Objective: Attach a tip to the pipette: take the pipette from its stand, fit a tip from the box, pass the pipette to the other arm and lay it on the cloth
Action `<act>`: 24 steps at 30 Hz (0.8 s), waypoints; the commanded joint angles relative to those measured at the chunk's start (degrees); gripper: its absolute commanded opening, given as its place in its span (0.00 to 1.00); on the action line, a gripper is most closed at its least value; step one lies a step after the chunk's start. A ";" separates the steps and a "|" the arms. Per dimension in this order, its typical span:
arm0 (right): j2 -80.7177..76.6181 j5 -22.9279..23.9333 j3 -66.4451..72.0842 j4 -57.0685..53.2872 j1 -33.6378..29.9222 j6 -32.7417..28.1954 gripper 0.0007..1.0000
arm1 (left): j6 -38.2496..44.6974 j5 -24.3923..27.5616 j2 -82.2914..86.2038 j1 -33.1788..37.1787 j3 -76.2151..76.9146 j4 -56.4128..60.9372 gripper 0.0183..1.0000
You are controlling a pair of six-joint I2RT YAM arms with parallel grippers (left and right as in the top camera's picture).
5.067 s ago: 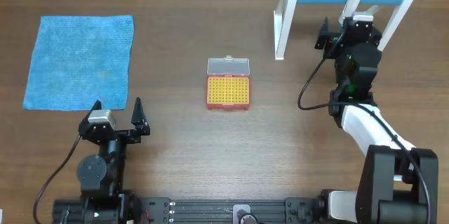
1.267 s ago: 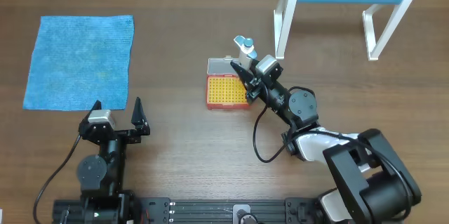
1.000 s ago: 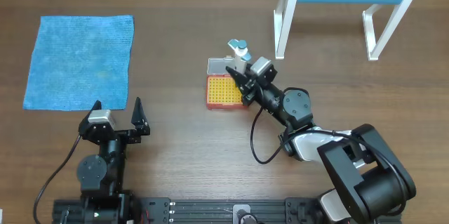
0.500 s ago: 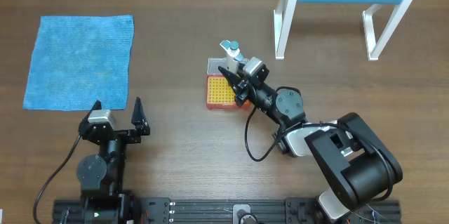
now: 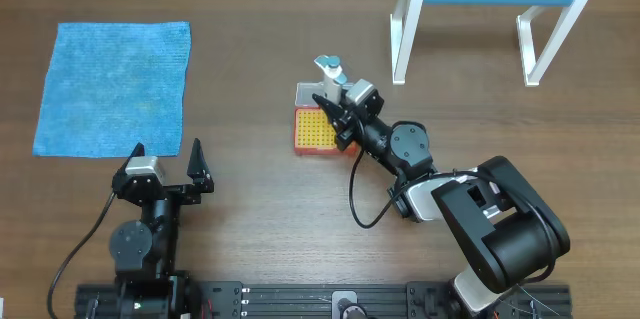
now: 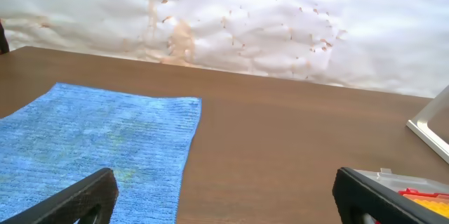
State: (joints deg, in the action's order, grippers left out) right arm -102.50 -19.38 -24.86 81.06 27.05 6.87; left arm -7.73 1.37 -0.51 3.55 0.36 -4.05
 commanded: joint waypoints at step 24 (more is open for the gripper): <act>-0.48 -0.85 -0.72 1.18 0.52 2.99 0.07 | 0.07 0.44 0.15 -0.04 -0.04 -0.46 1.00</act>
State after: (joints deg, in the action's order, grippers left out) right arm -102.50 -19.64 -24.86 81.38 27.18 7.77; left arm -7.75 1.37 -0.51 3.55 0.36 -4.08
